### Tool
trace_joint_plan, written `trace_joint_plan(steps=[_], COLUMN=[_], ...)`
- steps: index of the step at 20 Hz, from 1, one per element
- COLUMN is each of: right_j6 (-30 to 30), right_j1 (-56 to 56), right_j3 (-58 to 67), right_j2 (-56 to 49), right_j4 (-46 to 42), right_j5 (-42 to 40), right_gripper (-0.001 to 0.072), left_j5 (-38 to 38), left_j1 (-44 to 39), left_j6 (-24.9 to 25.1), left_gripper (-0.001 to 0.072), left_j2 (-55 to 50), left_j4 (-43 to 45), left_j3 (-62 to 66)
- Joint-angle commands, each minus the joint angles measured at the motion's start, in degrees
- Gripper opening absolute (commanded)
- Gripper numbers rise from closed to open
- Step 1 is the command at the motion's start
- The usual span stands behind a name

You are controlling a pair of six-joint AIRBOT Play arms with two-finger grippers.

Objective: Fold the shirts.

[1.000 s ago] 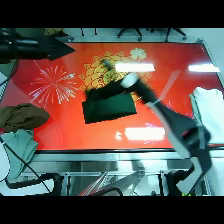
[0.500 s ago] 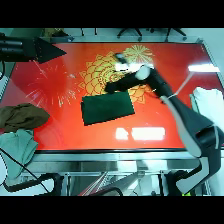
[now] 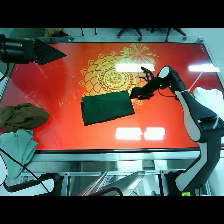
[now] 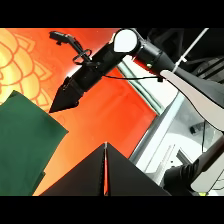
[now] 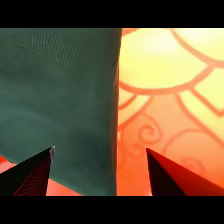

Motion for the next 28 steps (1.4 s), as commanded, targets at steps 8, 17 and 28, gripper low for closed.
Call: trace_joint_plan(steps=[8, 17, 28], right_j6=[-10.4, -16.7, -7.5], right_j1=[-0.5, -8.7, -47.3], right_j3=[-0.1, 4.4, 5.3], right_j2=[-10.1, -0.7, 18.5], right_j4=[19.8, 35.1, 35.1], right_j5=[1.3, 3.7, -3.7], right_gripper=[0.0454, 0.0022, 0.0022], left_j5=[-0.6, -1.2, -2.8], left_j1=[0.0, 0.0, 0.0], left_j6=[0.0, 0.0, 0.0], left_gripper=[0.0012, 0.0012, 0.0012], left_j2=[0.0, 0.0, 0.0], left_j4=[0.0, 0.0, 0.0], left_j3=[0.0, 0.0, 0.0])
